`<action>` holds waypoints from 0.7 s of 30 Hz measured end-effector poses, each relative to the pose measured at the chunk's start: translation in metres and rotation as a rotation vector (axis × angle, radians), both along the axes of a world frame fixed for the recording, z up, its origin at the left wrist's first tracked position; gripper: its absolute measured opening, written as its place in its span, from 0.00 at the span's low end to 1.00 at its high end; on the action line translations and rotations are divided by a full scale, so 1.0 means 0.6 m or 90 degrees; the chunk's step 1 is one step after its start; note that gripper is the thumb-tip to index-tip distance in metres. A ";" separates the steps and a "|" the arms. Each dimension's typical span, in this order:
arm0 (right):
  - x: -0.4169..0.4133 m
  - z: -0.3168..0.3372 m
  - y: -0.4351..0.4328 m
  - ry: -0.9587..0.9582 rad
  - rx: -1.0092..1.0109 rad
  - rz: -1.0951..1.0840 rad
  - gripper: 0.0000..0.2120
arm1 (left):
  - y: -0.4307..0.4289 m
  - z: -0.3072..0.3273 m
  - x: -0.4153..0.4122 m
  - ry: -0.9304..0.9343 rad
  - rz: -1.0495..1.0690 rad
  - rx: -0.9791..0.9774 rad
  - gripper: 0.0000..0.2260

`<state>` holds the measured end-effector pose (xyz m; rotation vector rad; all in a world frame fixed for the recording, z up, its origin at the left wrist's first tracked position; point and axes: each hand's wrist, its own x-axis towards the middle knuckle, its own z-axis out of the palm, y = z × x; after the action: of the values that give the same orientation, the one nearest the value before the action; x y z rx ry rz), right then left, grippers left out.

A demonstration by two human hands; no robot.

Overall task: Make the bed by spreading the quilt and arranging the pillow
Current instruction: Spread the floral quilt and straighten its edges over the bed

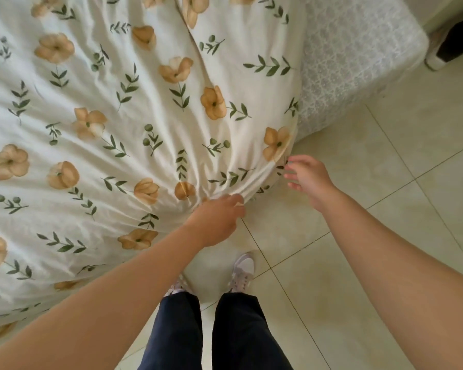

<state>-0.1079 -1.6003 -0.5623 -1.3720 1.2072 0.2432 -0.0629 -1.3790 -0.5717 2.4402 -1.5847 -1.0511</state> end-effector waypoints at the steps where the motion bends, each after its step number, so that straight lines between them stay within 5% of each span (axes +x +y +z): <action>1: 0.009 0.014 -0.015 -0.010 -0.015 0.002 0.09 | -0.027 0.020 0.023 -0.006 0.073 -0.052 0.15; 5: 0.050 0.051 -0.055 -0.055 -0.031 0.023 0.13 | -0.123 0.074 0.099 -0.051 0.332 -0.204 0.19; 9: 0.105 0.062 -0.079 -0.068 -0.016 0.032 0.19 | -0.211 0.094 0.163 0.017 0.461 -0.224 0.27; 13: 0.157 0.052 -0.097 -0.051 -0.002 -0.010 0.26 | -0.273 0.079 0.198 0.040 0.511 -0.098 0.40; 16: 0.192 0.053 -0.101 -0.026 0.021 -0.045 0.16 | -0.298 0.059 0.203 0.121 0.551 0.056 0.54; 18: 0.223 0.055 -0.105 -0.022 0.054 -0.064 0.17 | -0.300 0.056 0.227 0.134 0.608 0.033 0.49; 21: 0.290 0.064 -0.102 0.011 0.080 0.096 0.17 | -0.260 0.047 0.279 0.175 0.744 -0.090 0.24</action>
<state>0.0658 -1.6614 -0.5237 -1.3543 1.0846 0.4314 0.1045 -1.5350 -0.5436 2.3197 -0.0206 -0.8760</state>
